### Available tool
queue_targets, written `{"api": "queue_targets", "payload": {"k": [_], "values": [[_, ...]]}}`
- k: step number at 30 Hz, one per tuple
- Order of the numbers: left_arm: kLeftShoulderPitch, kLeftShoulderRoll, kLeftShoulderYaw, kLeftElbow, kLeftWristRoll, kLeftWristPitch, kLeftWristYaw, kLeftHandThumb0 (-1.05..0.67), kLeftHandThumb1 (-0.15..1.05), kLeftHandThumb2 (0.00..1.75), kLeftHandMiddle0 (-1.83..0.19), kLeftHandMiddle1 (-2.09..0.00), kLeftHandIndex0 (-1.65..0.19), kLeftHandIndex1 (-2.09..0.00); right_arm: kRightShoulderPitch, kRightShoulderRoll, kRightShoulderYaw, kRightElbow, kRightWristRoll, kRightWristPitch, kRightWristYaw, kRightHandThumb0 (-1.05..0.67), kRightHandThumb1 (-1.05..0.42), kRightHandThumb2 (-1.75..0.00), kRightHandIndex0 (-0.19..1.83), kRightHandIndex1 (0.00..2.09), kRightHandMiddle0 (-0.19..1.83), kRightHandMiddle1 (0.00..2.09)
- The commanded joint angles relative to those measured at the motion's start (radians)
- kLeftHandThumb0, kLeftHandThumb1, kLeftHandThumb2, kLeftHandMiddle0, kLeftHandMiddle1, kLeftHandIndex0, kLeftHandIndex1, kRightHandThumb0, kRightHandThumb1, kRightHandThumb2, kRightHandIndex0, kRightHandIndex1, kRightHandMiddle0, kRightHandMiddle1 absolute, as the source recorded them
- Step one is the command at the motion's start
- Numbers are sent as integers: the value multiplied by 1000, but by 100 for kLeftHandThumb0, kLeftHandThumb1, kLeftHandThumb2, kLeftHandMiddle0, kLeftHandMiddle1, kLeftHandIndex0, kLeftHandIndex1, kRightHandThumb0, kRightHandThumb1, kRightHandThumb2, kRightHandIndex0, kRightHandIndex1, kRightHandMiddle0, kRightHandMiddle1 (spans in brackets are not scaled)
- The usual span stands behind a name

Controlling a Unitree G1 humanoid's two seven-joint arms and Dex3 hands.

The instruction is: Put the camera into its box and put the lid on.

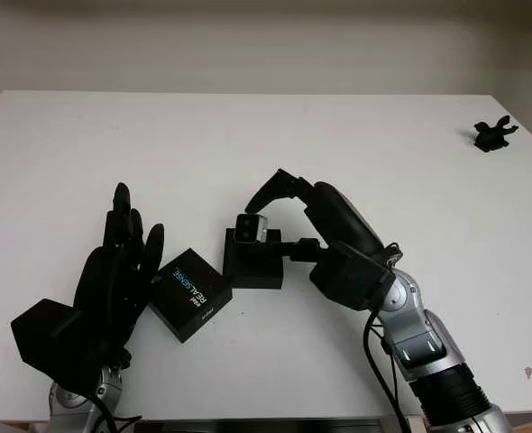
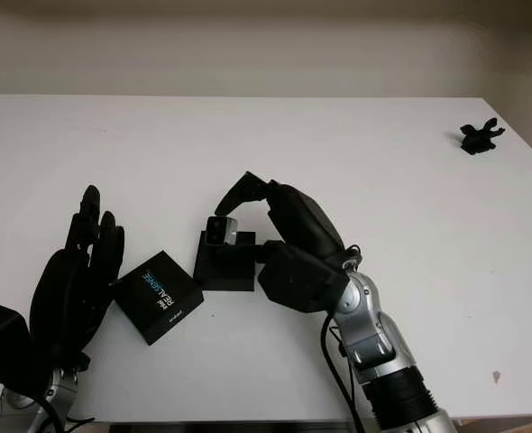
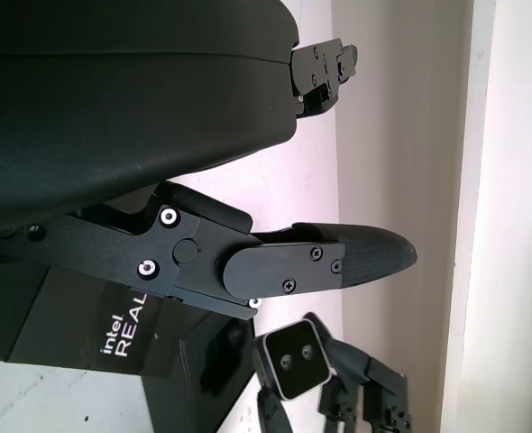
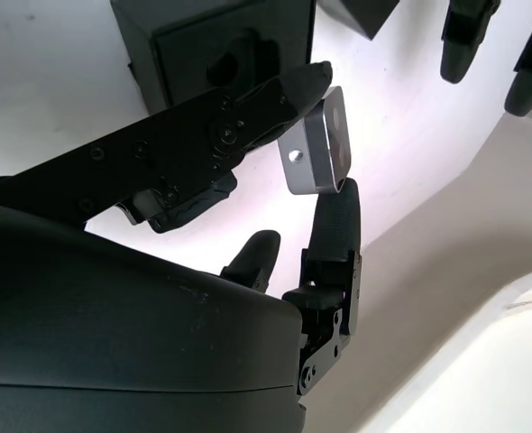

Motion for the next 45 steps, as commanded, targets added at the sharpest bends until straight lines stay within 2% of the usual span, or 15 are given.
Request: {"api": "queue_targets", "payload": {"k": [1, 5, 15, 32, 45], "values": [[-3, 2, 3, 11, 5, 4, 1, -75, 105, 46, 18, -6, 18, -6, -24, 3, -14, -19, 30, 57, 38, -36, -93, -6, 9, 90, 33, 158], [0, 1, 6, 7, -5, 6, -2, -75, 105, 45, 19, -5, 18, -5, -53, -5, -30, 6, 70, 148, 104, -40, -92, -5, 10, 83, 37, 155], [-2, 1, 2, 5, -1, 11, 0, -75, 105, 45, 19, -5, 19, -5, -87, -16, -50, 71, 132, 219, 166, -42, -93, -6, 10, 71, 37, 157], [0, -1, 2, 8, 2, 9, 2, -75, 105, 44, 18, -6, 18, -6, -99, -9, -55, 138, 202, 240, 197, -39, -93, -6, 9, 69, 30, 164], [2, 3, 4, 9, 2, 12, 0, -76, 105, 44, 18, -6, 18, -6, -108, 10, -65, 193, 249, 233, 206, -42, -94, -5, 11, 62, 34, 161]]}}
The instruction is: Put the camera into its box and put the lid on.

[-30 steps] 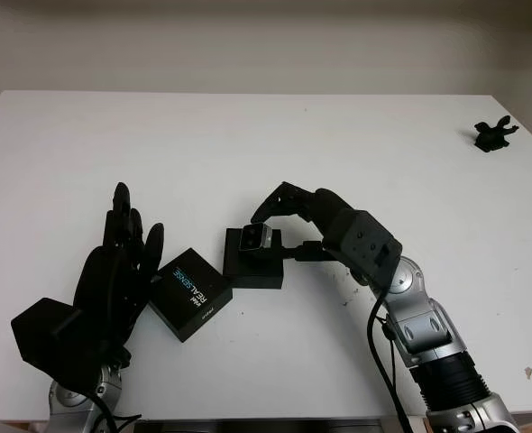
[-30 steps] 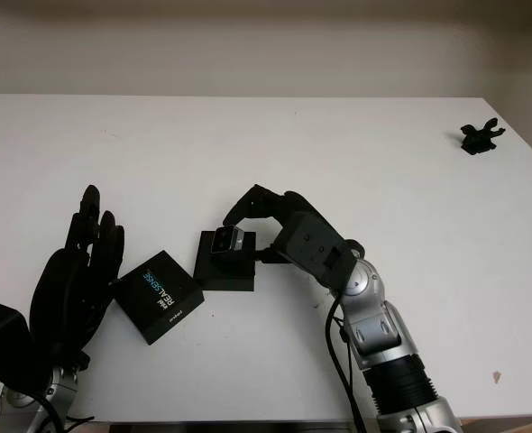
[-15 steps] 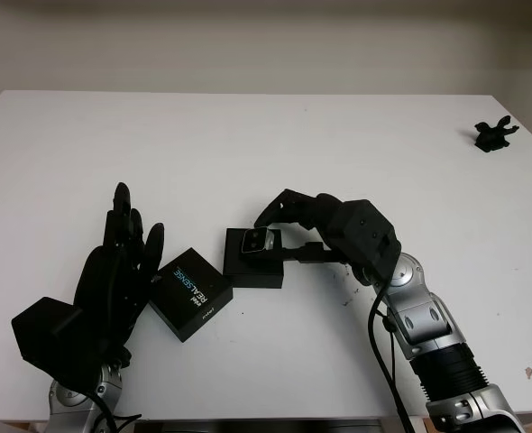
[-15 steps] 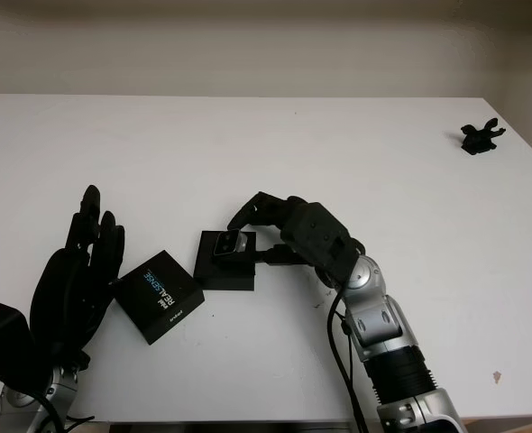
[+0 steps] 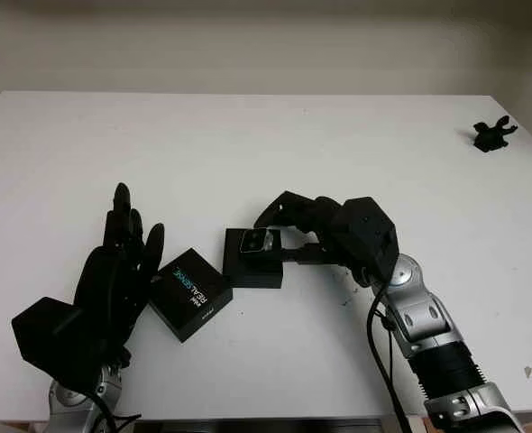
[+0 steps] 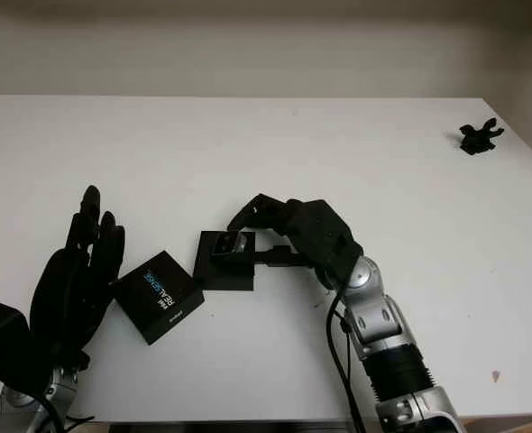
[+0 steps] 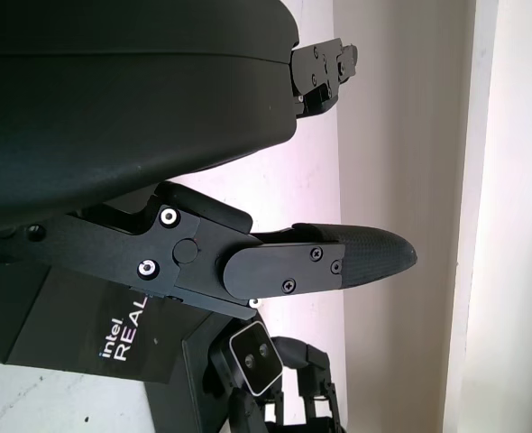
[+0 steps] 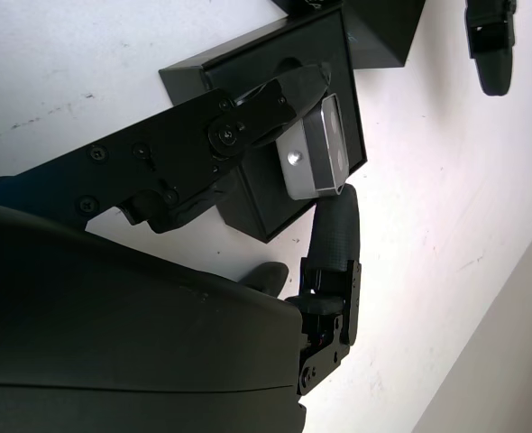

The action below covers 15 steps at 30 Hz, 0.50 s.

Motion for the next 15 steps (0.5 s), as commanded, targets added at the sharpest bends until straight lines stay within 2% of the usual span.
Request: {"api": "queue_targets", "payload": {"k": [1, 15], "values": [[6, 1, 3, 9, 2, 3, -1, -76, 105, 44, 18, -5, 18, -6, -10, 6, -4, 19, 12, -5, 7, -42, -94, -5, 12, 62, 34, 161], [10, 3, 5, 10, 0, 2, -5, -76, 105, 44, 18, -6, 18, -5, -23, -2, -16, 59, 28, -28, 40, -42, -94, -5, 14, 58, 33, 162]]}}
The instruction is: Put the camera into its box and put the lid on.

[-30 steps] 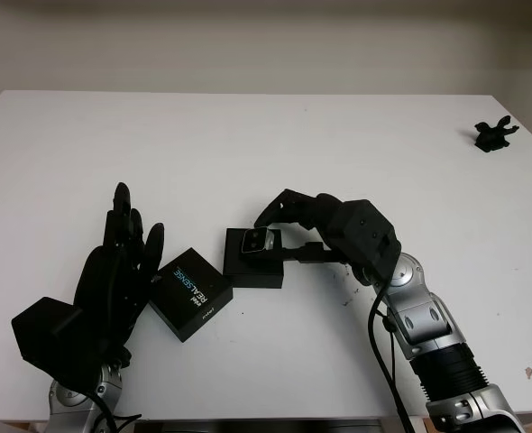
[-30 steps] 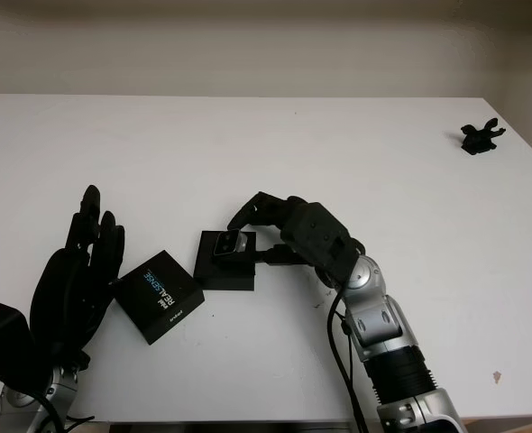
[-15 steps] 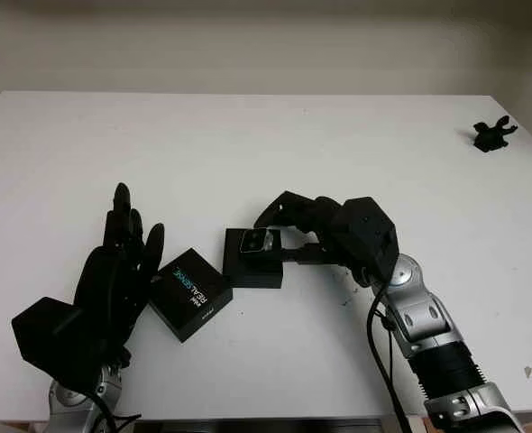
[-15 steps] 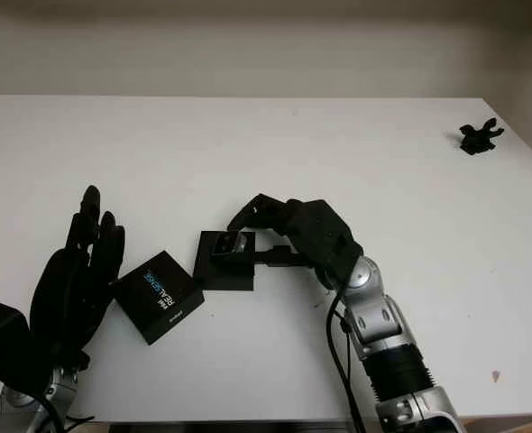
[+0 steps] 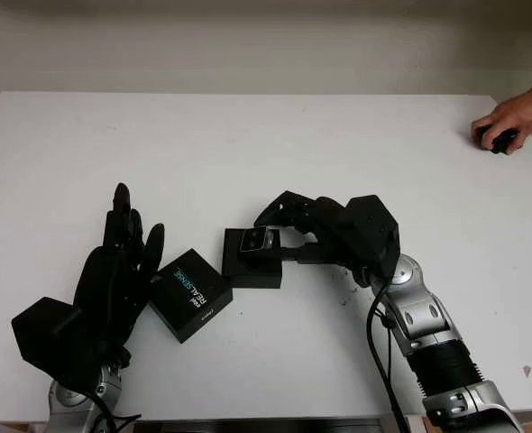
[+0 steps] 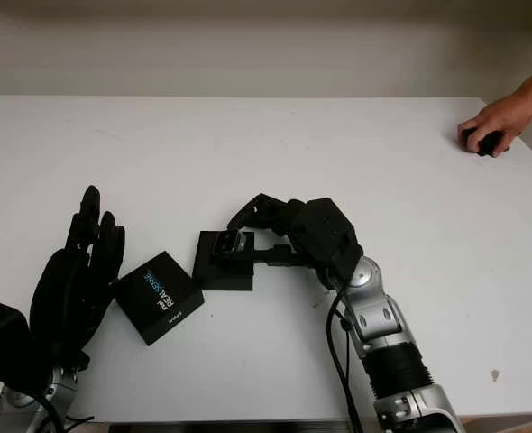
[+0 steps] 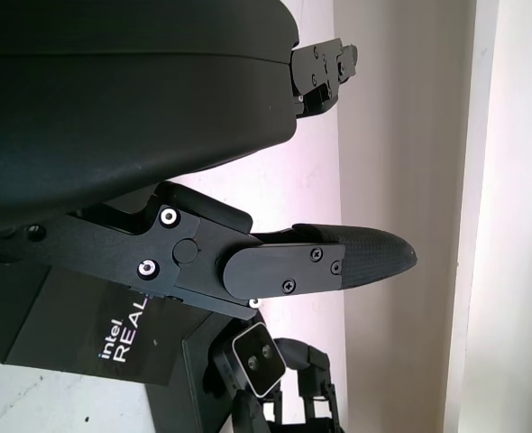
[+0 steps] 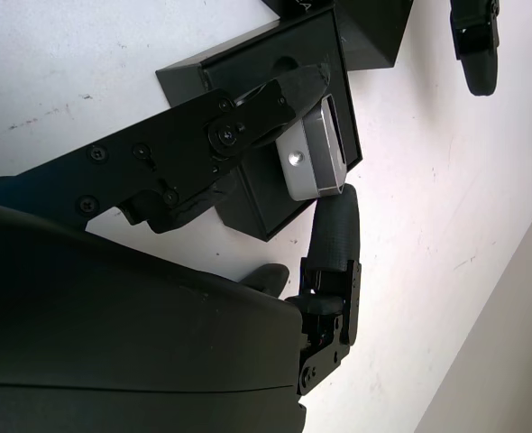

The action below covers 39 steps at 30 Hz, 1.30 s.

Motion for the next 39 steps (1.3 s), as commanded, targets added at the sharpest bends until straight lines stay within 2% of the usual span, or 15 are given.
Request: {"api": "queue_targets", "payload": {"k": [1, 39], "values": [[8, 4, 3, 10, 0, -1, -6, -76, 105, 44, 18, -6, 18, -6, -14, -5, 0, 25, 6, -3, 9, -42, -94, -5, 14, 58, 33, 162], [-10, 1, -4, 27, 10, -3, -1, -75, 105, 44, 16, -6, 16, -6, -83, 18, -55, 113, 140, 25, 117, -44, -94, -5, 10, 45, 35, 165]]}}
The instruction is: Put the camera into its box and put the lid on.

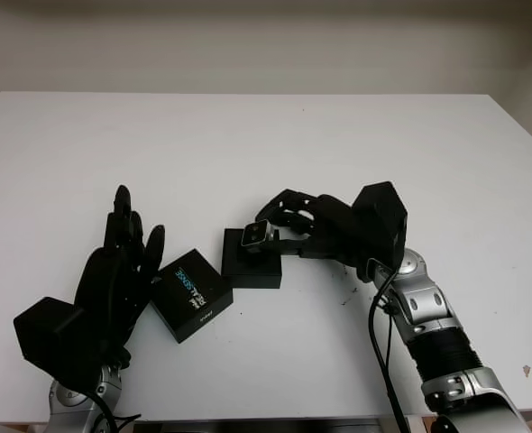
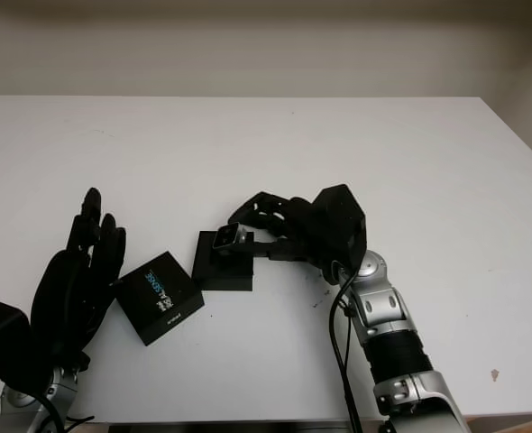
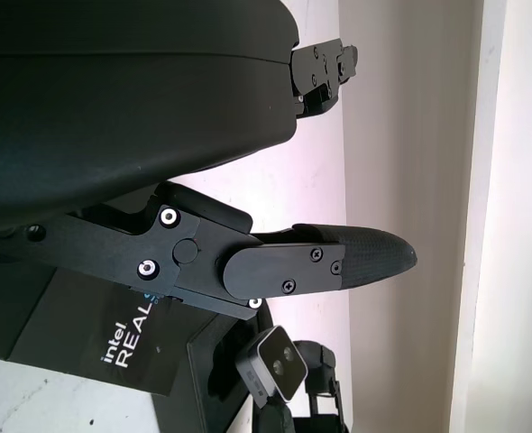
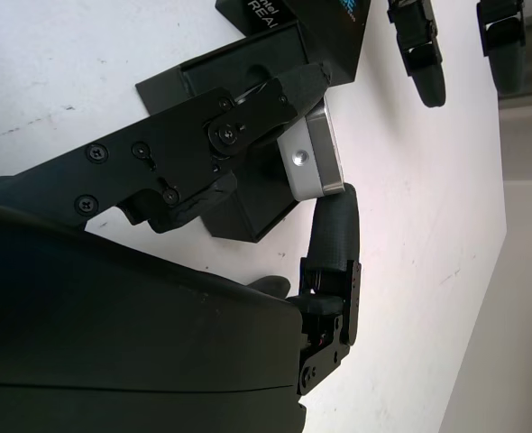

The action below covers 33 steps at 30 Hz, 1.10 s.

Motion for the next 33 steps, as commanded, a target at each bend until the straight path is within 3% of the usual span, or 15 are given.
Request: {"api": "queue_targets", "payload": {"k": [1, 13, 33], "values": [[-5, 0, -4, 14, 4, 1, -2, -75, 105, 44, 16, -6, 16, -6, -25, 13, -7, 11, 14, 2, 5, -44, -94, -5, 10, 45, 35, 165], [-9, 0, -4, 23, 7, -7, -3, -75, 105, 43, 16, -5, 17, -6, -43, 35, -3, 39, 11, -32, -2, -44, -93, -5, 14, 44, 33, 160], [1, 0, -2, 13, 7, -5, -1, -75, 105, 44, 16, -5, 16, -5, -27, -1, 6, 30, -17, -41, 9, -42, -93, -5, 11, 44, 35, 167]]}}
